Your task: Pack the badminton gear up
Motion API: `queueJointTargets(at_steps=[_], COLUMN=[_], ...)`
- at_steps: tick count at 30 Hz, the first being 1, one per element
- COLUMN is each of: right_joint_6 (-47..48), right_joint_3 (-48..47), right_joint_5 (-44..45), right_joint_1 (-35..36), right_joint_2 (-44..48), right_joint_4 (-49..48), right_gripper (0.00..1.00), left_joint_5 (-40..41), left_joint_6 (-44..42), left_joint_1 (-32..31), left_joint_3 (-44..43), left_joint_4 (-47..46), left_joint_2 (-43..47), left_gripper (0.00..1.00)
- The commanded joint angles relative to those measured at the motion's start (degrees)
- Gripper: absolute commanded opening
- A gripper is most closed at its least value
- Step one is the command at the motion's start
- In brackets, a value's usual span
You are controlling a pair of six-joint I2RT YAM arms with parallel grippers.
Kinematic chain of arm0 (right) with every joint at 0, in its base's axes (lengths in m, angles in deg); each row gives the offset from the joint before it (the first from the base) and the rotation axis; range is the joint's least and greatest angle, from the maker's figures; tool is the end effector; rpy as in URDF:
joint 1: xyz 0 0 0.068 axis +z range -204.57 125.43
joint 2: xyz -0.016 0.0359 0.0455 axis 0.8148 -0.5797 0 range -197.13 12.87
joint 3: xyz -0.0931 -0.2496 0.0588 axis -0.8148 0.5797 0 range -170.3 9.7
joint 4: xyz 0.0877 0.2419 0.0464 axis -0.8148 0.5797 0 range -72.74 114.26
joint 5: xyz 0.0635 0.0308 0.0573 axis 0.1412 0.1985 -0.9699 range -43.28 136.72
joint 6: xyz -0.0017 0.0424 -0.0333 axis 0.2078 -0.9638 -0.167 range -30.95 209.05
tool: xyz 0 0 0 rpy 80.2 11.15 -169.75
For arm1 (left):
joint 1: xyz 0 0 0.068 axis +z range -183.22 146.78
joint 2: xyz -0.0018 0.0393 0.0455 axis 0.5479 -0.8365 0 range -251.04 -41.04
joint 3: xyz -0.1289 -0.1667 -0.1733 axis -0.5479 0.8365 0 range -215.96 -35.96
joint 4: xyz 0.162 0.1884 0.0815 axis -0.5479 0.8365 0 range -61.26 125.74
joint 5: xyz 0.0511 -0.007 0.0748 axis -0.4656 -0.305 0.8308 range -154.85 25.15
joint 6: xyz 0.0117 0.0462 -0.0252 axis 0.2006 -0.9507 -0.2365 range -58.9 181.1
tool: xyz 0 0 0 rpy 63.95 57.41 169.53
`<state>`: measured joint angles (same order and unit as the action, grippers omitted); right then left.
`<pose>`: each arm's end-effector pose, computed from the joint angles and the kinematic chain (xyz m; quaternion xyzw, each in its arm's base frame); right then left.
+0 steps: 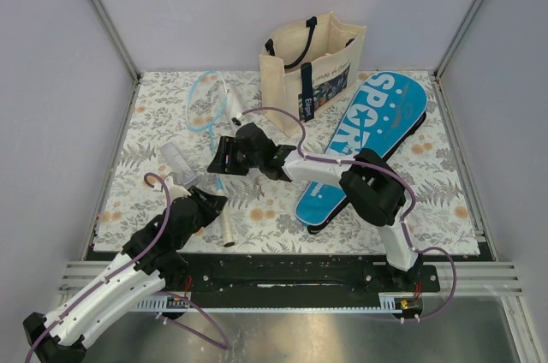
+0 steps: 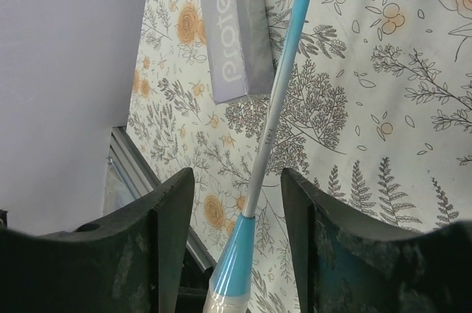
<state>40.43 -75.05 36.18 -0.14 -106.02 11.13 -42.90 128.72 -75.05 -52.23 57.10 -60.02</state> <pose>0.2742 0.3944 0.2056 -0.0905 0.8500 0.4505 0.2574 0.0906 -0.0632 0.1926 -0.2820 0.8123 -0.2984 0.4142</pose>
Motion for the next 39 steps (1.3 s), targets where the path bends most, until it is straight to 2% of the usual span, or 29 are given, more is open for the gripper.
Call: queueJointTargets(at_steps=[1, 4, 7, 13, 16, 18, 19, 22, 27, 33, 36, 39], right_joint_6=[-1.21, -2.18, -3.14, -4.46, -5.6, -6.48, -7.01, -8.15, -10.09, -9.56, -9.65, -9.56], right_joint_3=[-3.66, -4.37, -4.46, -1.83, -0.25, 1.07, 1.69, 3.71, 6.61, 9.16, 11.35, 14.07], right_joint_5=[-1.23, -1.76, -2.72, -2.9, -3.52, -3.87, -3.96, -4.66, -5.8, -6.06, -6.15, -5.63], right_joint_1=[0.15, 0.15, 0.15, -0.2, -0.64, -1.08, -1.26, -2.4, -4.68, -6.88, -8.37, -9.61], right_joint_2=[-1.69, -2.66, -3.1, -1.17, -0.03, 1.2, 1.64, 3.75, 7.96, 13.24, 16.66, 20.79], right_joint_4=[-0.99, -1.08, -2.39, -6.69, -9.07, -10.74, -11.61, -14.51, -18.74, -20.5, -21.81, -22.87], right_gripper=[0.59, 0.57, 0.5, 0.15, 0.01, 0.0, 0.0, 0.0, 0.0, 0.0, 0.0, 0.0], left_joint_5=[1.51, 1.6, 1.51, 1.86, 1.86, 1.6, 1.34, 0.63, -0.86, -5.07, -6.4, -6.4], left_joint_6=[-0.29, -0.55, -0.9, -1.96, -2.84, -3.36, -4.06, -6.26, -10.48, -15.93, -19.18, -21.64], left_joint_1=[0.16, 0.25, 0.25, 0.16, 0.16, 0.25, 0.25, 0.16, 0.25, 0.25, 0.25, 0.25], left_joint_3=[-0.69, -0.87, -1.13, -2.01, -2.71, -3.24, -3.5, -4.73, -7.28, -10.26, -11.85, -12.73], left_joint_4=[-3.92, -4.28, -4.8, -4.81, -4.98, -4.89, -4.89, -4.72, -4.72, -5.42, -5.16, -4.89], left_joint_2=[0.7, 0.44, 0.26, -0.26, -0.53, -0.35, -0.27, -0.27, -0.44, -0.09, 0.0, -0.44], left_gripper=[0.0, 0.0, 0.0, 0.01, 0.05, 0.12, 0.2, 0.36, 0.56, 0.7, 0.85, 0.93])
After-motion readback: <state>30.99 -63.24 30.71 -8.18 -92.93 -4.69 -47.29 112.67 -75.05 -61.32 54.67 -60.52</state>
